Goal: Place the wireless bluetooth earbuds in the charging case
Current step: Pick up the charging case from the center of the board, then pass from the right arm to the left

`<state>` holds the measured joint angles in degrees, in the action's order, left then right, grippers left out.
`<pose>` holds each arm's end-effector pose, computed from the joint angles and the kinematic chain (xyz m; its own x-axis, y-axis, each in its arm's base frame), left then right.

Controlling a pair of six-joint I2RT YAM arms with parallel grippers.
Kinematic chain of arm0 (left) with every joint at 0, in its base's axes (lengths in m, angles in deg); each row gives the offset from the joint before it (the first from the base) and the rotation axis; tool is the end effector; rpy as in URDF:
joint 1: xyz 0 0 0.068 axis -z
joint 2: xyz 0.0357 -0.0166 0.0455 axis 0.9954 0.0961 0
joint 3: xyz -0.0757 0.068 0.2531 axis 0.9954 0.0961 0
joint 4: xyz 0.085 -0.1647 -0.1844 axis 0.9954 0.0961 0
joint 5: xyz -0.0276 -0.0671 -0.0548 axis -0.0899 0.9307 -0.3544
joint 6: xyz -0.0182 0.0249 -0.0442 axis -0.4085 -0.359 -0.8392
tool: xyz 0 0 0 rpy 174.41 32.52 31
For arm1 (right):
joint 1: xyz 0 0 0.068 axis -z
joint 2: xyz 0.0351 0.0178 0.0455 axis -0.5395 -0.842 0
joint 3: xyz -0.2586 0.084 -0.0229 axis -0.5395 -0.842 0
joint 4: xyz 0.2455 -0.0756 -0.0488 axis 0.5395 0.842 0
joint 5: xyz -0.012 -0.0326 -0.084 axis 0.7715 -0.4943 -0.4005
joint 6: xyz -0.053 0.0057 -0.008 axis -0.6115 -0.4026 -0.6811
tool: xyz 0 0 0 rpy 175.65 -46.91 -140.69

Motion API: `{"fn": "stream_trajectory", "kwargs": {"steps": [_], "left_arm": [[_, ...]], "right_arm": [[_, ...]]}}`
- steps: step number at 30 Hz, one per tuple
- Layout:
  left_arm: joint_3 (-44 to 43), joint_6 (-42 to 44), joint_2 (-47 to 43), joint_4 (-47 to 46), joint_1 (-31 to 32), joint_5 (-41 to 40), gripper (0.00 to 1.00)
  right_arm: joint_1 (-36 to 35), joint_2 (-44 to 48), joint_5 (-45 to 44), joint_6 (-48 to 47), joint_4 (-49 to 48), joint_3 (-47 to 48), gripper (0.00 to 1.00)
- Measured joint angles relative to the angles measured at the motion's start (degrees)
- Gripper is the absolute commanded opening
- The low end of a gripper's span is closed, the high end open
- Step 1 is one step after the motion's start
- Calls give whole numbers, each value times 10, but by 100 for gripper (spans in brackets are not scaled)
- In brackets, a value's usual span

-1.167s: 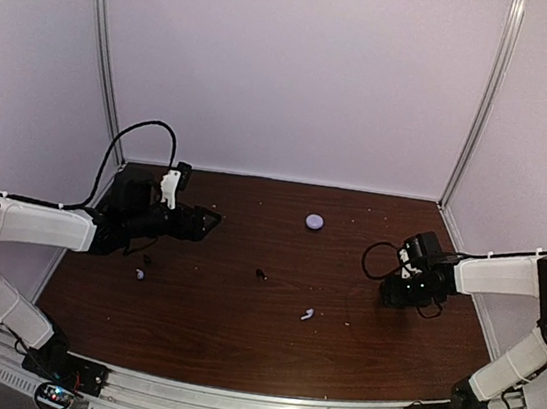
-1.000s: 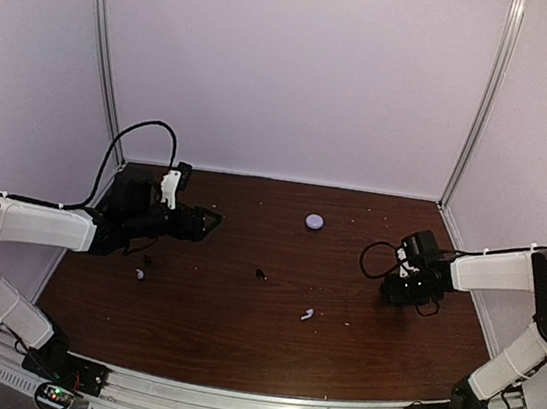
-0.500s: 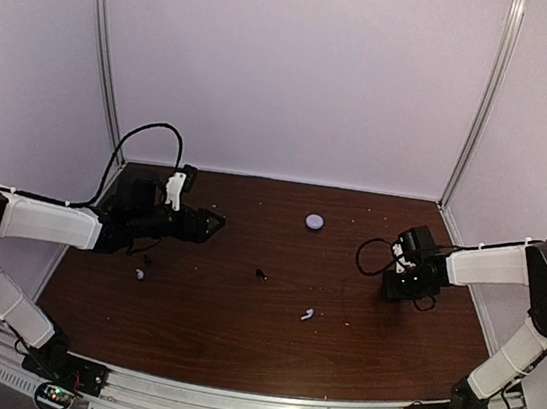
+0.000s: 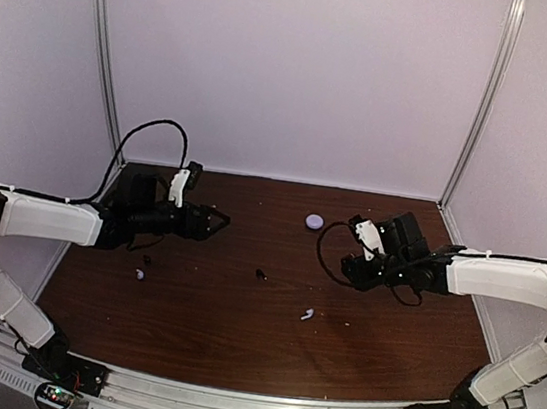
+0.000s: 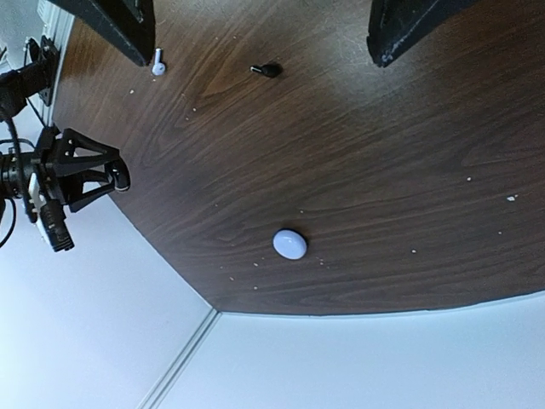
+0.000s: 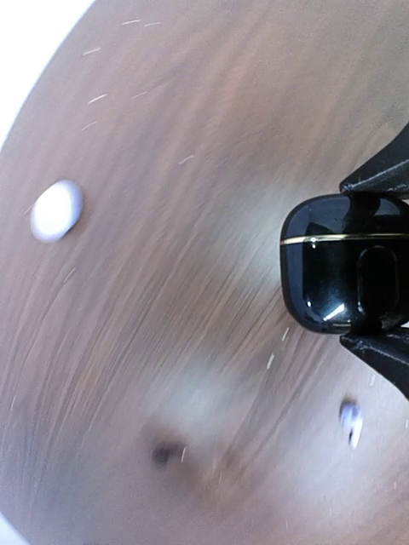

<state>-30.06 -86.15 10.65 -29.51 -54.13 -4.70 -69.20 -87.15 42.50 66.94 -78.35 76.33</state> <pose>0.2670 -0.1715 0.2223 -0.6258 -0.1421 -0.7669 0.5345 0.6379 -0.5544 0.2359 0.1753 0.2018 -0.6386 -0.3424 -0.6892 -0.5363 0.8403 0.0794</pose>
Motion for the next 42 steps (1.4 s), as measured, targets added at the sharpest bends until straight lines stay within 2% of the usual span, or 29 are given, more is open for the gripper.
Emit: {"fn": "stream_trajectory", "kwargs": {"steps": [6,11,20,33,42], "left_arm": [[0,-37,0,0,12,67,80],[-2,-60,7,0,56,119,73],[-20,-94,47,-40,155,172,63],[-57,-123,101,-93,207,195,54],[-64,-125,115,-90,208,198,38]], "right_arm": [[-116,28,-12,-87,-24,43,37],[-209,38,-43,-150,-35,50,37],[-302,41,-108,-218,-37,54,36],[-354,27,-174,-262,-21,62,33],[-356,21,-195,-269,-22,62,34]]}}
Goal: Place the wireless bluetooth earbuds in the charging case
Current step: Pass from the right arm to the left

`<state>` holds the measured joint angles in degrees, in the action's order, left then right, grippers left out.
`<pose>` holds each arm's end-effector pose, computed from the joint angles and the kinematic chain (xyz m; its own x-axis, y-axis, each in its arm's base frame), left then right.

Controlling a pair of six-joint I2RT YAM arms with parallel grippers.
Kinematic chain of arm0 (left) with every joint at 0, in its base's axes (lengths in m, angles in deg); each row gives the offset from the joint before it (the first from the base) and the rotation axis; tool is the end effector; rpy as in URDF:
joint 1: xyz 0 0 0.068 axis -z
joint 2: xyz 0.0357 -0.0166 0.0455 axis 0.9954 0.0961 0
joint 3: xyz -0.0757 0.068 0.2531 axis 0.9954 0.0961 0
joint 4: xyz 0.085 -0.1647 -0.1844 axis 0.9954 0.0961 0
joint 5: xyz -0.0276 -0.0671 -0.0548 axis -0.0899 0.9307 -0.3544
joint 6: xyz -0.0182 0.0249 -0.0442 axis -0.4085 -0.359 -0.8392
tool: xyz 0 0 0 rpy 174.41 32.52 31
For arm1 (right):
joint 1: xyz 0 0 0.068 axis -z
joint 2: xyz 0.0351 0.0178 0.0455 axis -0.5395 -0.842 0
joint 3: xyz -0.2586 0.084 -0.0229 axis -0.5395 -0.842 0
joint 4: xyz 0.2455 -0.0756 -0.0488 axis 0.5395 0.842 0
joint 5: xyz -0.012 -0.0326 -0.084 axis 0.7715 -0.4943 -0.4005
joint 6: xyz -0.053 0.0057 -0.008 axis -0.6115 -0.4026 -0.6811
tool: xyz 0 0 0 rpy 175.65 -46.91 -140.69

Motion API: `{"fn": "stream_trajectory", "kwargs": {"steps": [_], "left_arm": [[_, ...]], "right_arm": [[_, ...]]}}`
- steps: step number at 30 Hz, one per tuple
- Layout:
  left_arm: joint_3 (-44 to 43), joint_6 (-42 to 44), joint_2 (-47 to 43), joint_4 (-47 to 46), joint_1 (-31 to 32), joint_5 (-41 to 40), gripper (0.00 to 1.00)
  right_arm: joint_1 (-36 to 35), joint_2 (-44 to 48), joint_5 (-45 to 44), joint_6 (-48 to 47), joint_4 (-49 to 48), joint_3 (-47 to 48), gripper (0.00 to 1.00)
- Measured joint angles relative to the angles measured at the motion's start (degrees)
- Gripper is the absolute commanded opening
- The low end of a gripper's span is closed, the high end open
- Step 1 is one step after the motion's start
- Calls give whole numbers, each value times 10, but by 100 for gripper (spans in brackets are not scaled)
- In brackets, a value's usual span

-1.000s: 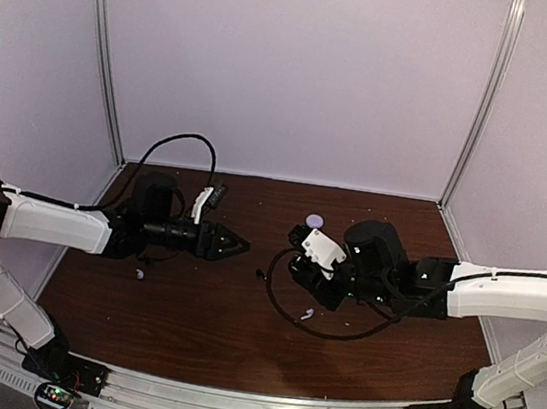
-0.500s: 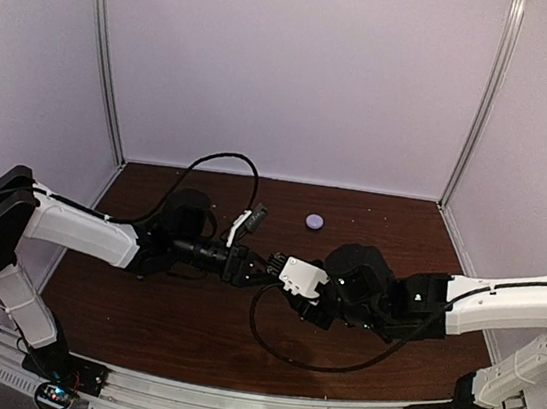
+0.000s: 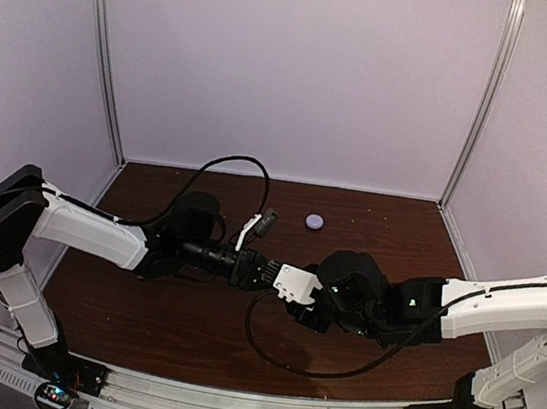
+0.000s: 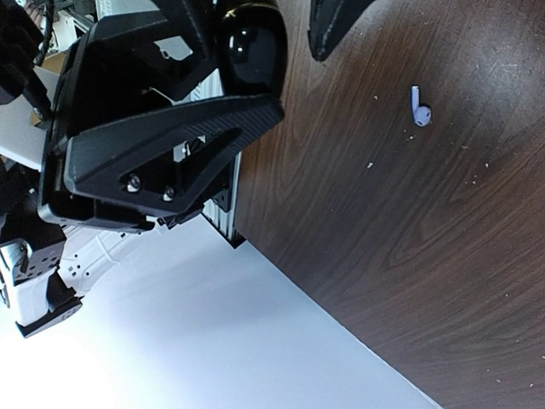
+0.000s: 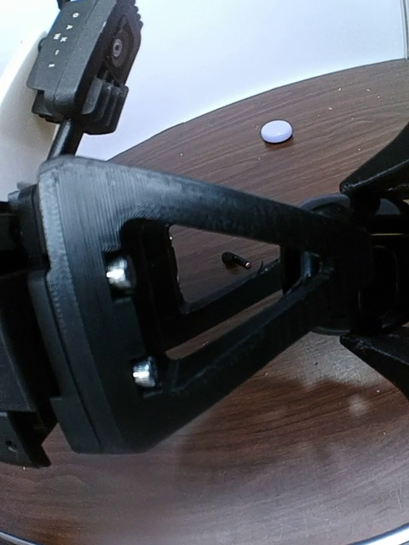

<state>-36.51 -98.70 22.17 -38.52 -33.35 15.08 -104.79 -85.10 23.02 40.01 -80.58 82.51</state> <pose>0.2045 -0.2912 0.2118 -0.7747 0.1801 -0.6062 0.6295 0.1274 -0.7665 0.1052 0.2888 0.2510 0.1253 -0.7109 -0.6920 -0.8290 0.3082 -0.4667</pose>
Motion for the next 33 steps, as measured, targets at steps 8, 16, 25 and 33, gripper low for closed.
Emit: {"fn": "stream_trajectory", "kwargs": {"steps": [8,16,25,33], "left_arm": [[-18,-3,13,1,3,0,21],[-21,-16,22,-2,3,0,8],[-21,0,17,-4,0,0,5],[-2,35,-57,-63,-17,-3,4]], "right_arm": [[0,-2,-25,-4,0,0,34],[0,-6,-39,-3,-5,-1,76],[25,96,28,49,-61,-45,94],[119,221,209,161,-188,-159,95]]}}
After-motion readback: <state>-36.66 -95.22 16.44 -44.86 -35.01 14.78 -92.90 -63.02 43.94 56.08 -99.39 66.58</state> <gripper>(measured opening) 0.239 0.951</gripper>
